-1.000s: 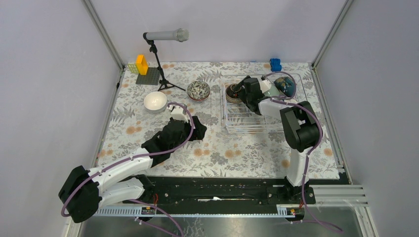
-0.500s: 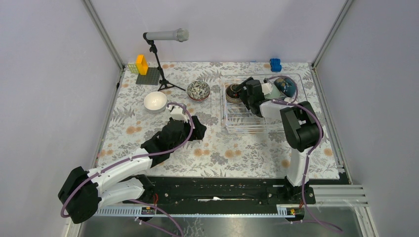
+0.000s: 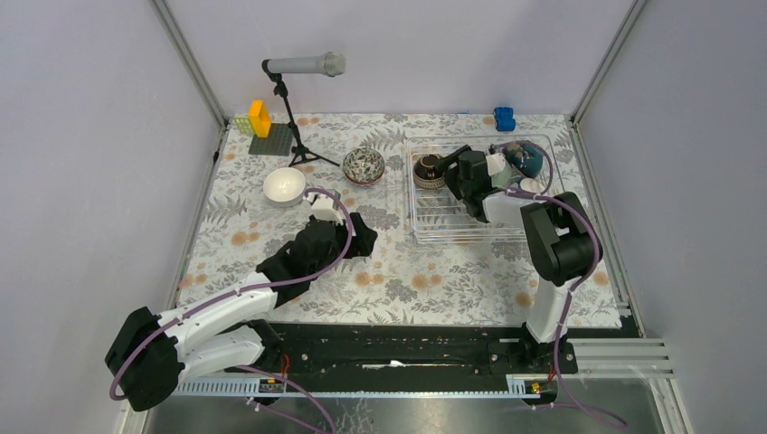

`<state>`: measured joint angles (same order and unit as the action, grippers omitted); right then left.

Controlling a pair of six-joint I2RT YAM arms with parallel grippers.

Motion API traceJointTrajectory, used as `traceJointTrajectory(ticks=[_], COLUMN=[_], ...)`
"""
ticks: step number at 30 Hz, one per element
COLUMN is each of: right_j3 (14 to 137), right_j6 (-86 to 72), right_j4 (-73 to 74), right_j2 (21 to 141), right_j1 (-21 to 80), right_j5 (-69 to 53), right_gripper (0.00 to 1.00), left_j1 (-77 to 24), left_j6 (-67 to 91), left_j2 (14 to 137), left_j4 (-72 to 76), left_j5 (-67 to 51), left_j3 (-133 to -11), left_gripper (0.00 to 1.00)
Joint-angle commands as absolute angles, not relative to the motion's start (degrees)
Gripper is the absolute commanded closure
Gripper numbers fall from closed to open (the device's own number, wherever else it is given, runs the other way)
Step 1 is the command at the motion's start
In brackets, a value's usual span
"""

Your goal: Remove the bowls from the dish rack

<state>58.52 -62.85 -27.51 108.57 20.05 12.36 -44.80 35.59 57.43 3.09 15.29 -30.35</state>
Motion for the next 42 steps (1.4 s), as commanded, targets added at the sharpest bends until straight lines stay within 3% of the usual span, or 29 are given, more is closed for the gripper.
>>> traceJointTrajectory(ticks=[1,6,18,30,34,42], right_j3=[58.19,57.93,58.72,64.27,67.10,65.39], right_j6=[-58.44,-51.78,-26.71,-1.42,-0.26,-1.28], right_j4=[-28.12,-26.04,-13.43,-3.86,-2.16,-2.10], right_j2=[101.46,97.00,86.87,91.31,94.87,93.59], right_j1=[19.76,19.75,20.90,33.48,35.48,35.94], right_j5=[13.81,14.87,13.72,37.61,41.65,30.57], right_gripper=[0.28,0.35,0.37,0.37,0.34,0.07], left_j1=[-44.67,-44.69,-44.72,-44.72,-44.65,-44.67], left_j6=[35.51,35.77,36.65,37.01,36.94,36.27], left_j2=[56.26,56.09,55.48,55.82,55.17,54.52], left_j4=[5.06,5.02,5.37,5.74,4.82,3.56], left_j5=[15.79,15.09,13.71,13.06,13.66,14.78], left_j3=[-30.23,-30.15,-30.03,-29.85,-29.88,-30.12], left_gripper=[0.18,0.18,0.18,0.18,0.18,0.18])
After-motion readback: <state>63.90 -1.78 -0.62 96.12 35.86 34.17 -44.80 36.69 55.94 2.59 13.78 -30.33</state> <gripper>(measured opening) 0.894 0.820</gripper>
